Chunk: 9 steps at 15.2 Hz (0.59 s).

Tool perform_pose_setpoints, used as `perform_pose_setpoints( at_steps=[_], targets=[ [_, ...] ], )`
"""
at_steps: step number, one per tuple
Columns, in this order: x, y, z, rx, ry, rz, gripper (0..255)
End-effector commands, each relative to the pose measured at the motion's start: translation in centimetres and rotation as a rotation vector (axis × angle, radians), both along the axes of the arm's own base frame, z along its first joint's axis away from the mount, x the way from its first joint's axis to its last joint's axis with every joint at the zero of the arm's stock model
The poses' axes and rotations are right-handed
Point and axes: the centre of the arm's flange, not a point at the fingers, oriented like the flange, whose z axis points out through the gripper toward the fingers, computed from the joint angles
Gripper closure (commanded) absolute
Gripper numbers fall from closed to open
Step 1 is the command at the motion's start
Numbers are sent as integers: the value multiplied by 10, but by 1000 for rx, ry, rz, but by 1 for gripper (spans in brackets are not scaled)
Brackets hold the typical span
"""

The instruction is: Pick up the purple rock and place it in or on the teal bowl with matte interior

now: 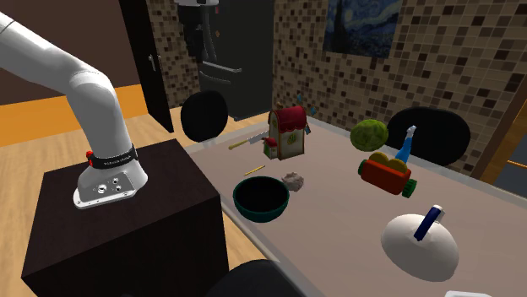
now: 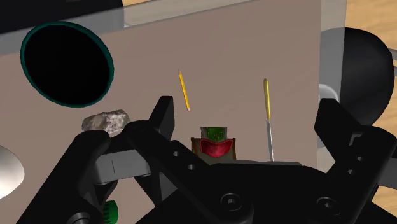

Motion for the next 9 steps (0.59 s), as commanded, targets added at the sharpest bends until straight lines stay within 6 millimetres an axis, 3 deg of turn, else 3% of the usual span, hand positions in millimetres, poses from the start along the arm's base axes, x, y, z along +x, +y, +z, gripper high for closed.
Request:
perform_pose_setpoints(
  at_steps=[1, 9],
  targets=[
    [0, 0, 0, 0, 0, 0, 0],
    [32, -50, -84, 33, -75, -175, 0]
  ],
)
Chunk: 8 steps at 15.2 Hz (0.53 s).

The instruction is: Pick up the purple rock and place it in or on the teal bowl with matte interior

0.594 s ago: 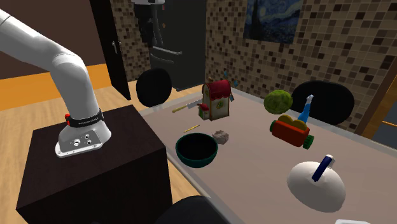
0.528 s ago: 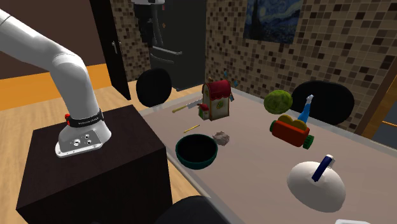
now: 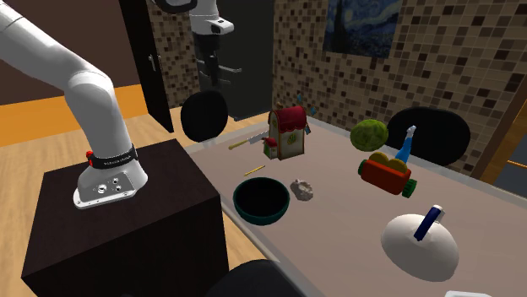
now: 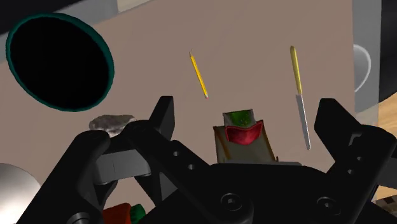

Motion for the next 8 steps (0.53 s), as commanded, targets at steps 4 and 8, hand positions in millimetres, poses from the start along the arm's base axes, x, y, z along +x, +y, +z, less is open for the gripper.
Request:
perform_pose_setpoints(
  at_steps=[4, 8],
  targets=[
    [18, -33, -51, 20, -51, -111, 0],
    [32, -60, -93, 37, -88, -199, 0]
  ],
)
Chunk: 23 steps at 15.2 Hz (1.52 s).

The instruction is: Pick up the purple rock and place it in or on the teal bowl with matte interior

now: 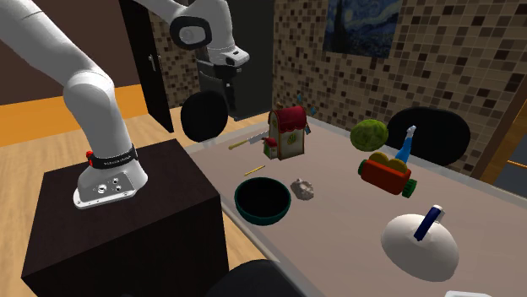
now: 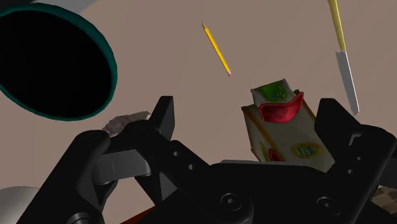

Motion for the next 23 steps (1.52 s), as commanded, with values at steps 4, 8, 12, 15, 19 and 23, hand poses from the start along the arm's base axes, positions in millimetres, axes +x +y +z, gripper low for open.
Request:
perform_pose_setpoints(
  at_steps=[4, 8, 12, 15, 19, 23],
  targets=[
    [18, -35, -52, 19, -50, -112, 0],
    [30, -63, -94, 35, -87, -199, 0],
    [41, -91, -135, 52, -125, -287, 0],
    [49, -112, -166, 64, -153, -352, 0],
    [59, -141, -208, 81, -190, -440, 0],
    [68, -169, -250, 98, -227, -527, 0]
  ],
)
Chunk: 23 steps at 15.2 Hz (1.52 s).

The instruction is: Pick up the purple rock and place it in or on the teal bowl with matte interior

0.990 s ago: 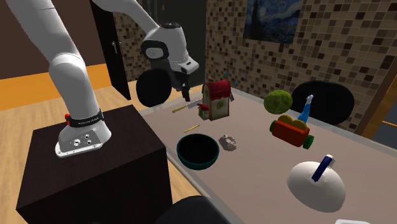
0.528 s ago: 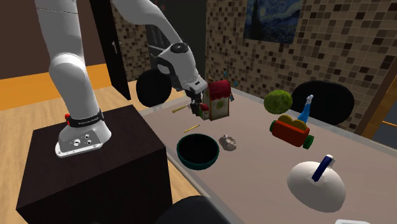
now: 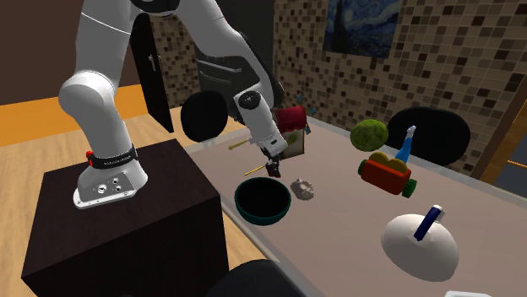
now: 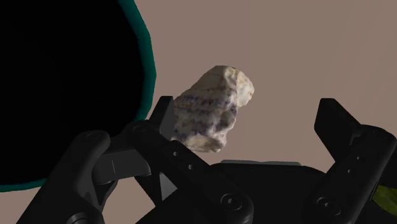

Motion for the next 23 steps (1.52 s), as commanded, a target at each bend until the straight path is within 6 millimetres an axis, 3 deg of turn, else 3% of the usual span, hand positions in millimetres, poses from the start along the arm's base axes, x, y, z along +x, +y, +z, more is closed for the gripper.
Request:
perform_pose_setpoints(
  at_steps=[1, 3, 10, 18, 19, 23],
  targets=[
    [5, -13, -20, 9, -21, -47, 0],
    [7, -22, -32, 14, -32, -73, 0],
    [26, -20, -68, 14, -32, -73, 0],
    [26, -20, -68, 14, -32, -73, 0],
    [26, -19, -67, 14, -32, -73, 255],
    [26, -20, -66, 14, -32, -73, 255]
  ],
)
